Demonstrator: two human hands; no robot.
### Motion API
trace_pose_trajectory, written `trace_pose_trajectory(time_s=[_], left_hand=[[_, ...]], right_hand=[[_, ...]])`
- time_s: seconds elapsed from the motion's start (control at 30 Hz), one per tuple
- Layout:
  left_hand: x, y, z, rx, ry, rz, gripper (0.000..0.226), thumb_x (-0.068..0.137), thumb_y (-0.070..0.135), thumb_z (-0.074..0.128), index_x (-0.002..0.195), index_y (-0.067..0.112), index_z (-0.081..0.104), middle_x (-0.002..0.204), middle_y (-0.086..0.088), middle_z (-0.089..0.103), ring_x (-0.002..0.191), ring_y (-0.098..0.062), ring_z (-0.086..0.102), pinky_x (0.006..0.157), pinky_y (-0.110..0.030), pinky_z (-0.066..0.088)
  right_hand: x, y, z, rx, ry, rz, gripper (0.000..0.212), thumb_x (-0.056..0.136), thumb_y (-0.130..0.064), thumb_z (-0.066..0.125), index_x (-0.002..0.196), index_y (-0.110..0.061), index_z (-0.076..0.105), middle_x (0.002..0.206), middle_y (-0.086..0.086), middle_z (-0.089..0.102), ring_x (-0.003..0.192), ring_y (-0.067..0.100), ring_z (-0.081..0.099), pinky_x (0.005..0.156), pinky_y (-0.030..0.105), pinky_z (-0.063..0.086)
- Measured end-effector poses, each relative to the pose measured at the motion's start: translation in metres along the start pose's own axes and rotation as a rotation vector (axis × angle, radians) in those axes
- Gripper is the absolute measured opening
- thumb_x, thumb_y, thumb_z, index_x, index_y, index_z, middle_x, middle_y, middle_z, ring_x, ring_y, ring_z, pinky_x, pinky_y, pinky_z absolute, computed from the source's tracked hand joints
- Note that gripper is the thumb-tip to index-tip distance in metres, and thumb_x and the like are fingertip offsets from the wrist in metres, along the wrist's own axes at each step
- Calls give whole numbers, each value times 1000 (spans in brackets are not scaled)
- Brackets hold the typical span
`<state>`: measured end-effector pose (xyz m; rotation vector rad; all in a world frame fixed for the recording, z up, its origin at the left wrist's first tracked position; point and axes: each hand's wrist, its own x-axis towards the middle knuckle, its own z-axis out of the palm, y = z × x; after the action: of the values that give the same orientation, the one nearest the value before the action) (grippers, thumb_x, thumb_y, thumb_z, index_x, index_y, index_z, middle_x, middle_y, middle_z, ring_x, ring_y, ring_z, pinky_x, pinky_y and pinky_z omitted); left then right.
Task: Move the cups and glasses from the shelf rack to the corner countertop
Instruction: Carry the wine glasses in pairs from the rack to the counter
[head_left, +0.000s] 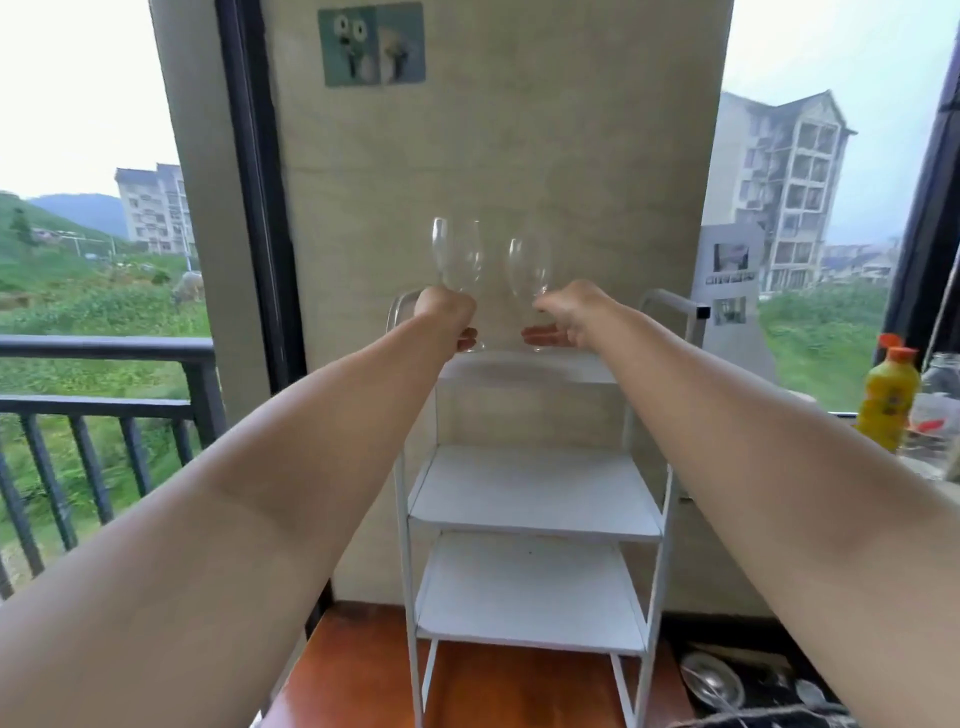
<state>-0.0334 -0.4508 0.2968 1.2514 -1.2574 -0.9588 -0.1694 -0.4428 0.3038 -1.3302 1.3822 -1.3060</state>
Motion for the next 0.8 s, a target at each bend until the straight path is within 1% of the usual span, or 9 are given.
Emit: trace_pose_trajectory(time_s=[0.03, 0.1, 0.17, 0.23, 0.43, 0.53, 0.63, 0.7, 0.8], left_hand=[[7, -1, 1, -8, -15, -19, 42, 96, 0, 42, 137, 4, 43, 73, -4, 47, 57, -16, 52, 54, -26, 48], [17, -4, 1, -3, -25, -59, 37, 97, 0, 38, 133, 5, 45, 74, -3, 46, 56, -16, 53, 44, -22, 48], [25, -8, 2, -2, -35, -81, 35, 99, 1, 33, 132, 3, 46, 74, -2, 46, 55, -14, 52, 33, -13, 43], [34, -11, 5, 28, -31, -79, 34, 99, 1, 32, 130, 2, 46, 74, -3, 48, 54, -14, 52, 29, -12, 41], [44, -13, 7, -20, 1, -60, 33, 98, 1, 39, 128, -6, 48, 71, -6, 51, 45, -15, 58, 29, -16, 45], [41, -13, 6, 9, -13, 11, 38, 96, 5, 45, 133, -5, 49, 72, -2, 51, 56, -11, 54, 32, -12, 44], [30, -7, 3, -60, 31, 20, 34, 97, 3, 42, 127, -7, 52, 70, -2, 53, 45, -10, 57, 31, -10, 42], [18, -2, -1, -108, 80, 29, 26, 97, 0, 38, 116, -1, 56, 73, -5, 56, 36, -11, 55, 30, -10, 41], [-8, 4, -7, -105, 112, 79, 13, 95, -1, 40, 99, 4, 51, 70, -5, 54, 47, -13, 50, 30, -11, 40]], right_hand=[[8, 3, 2, 40, -8, 16, 15, 97, 4, 39, 84, 0, 46, 93, 12, 49, 38, 19, 61, 43, 30, 55], [19, 6, 5, 107, -41, 36, 6, 99, 2, 39, 95, 0, 43, 88, 10, 46, 29, 15, 59, 37, 27, 53], [28, 9, 7, 146, -73, 61, 6, 100, -1, 39, 105, -2, 41, 80, 8, 45, 31, 16, 61, 37, 27, 53], [34, 10, 9, 152, -96, 63, 6, 101, -4, 38, 101, -2, 44, 76, 9, 45, 33, 17, 63, 38, 27, 55], [36, 14, 14, 77, -95, -15, 20, 101, -14, 42, 82, -8, 47, 79, 10, 48, 64, 22, 62, 42, 26, 57], [30, 13, 12, 55, -86, -54, 15, 101, -14, 42, 91, -6, 49, 79, 9, 50, 65, 20, 62, 40, 24, 56], [19, 4, 9, 80, -86, -99, 13, 101, -14, 42, 112, -7, 44, 80, 8, 51, 65, 18, 62, 40, 23, 55], [8, -3, 8, 105, -79, -136, 11, 101, -13, 43, 108, -6, 46, 79, 7, 52, 63, 17, 61, 39, 22, 54], [-14, -9, 7, 121, -61, -191, 12, 101, -14, 43, 101, -5, 50, 78, 6, 54, 58, 14, 61, 40, 21, 53]])
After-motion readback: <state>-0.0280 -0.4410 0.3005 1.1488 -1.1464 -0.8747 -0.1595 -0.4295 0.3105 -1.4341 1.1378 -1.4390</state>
